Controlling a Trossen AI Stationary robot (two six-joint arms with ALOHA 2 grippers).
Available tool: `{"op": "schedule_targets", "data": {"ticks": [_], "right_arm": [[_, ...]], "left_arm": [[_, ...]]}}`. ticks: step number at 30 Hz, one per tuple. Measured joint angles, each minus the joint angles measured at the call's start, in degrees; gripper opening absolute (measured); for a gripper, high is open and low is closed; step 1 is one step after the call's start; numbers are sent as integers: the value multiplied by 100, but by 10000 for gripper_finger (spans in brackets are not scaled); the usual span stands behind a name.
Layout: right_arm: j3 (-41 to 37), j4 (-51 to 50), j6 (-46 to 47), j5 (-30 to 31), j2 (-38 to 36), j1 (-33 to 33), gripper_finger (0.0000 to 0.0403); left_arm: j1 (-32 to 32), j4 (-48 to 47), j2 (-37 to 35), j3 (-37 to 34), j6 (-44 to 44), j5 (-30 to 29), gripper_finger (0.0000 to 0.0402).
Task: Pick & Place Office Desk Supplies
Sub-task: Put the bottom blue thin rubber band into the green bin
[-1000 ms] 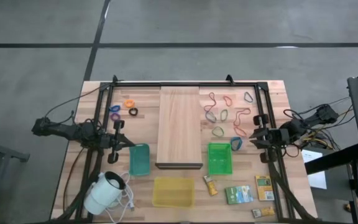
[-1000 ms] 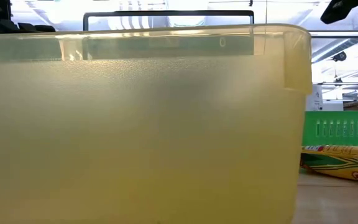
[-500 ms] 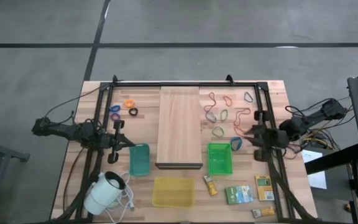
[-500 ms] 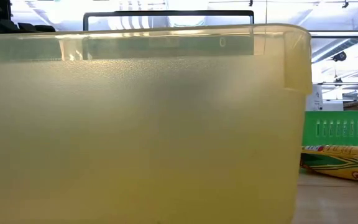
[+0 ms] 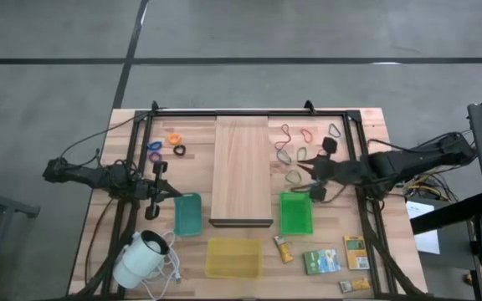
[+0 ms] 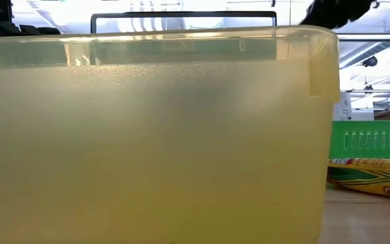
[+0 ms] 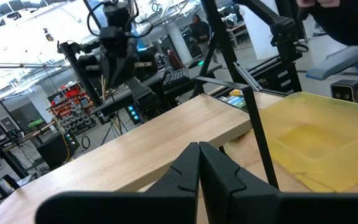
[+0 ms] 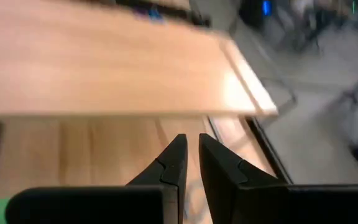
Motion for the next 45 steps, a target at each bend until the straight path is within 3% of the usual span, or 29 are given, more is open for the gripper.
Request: {"op": "schedule_targets", "data": {"ticks": [6,9,15,22,34,39,45], "right_arm": [[94,-126,39,-562,556,-687,38],[70,-141,162,-868,816,-1309,38],[37,-141,334,-2078,1362,-2875,38],[35,409,1347,-2848,1949,-4094,47],[31,785,1392,-2966,3385,-4332,134],[35,937,1371,-2918,3602,-4331,166],[35,1255,1283,-2848,3789,-4322,175]], "left_arm": [[0,2,0,0,0,-1,12],[1,2,0,0,1,-1,12],[2,2,0,-1,2,0,12],[2,2,0,0,0,0,12],[7,2,0,-2,1,0,12],[7,2,0,-2,2,0,12],[7,2,0,-1,0,0,12]]}}
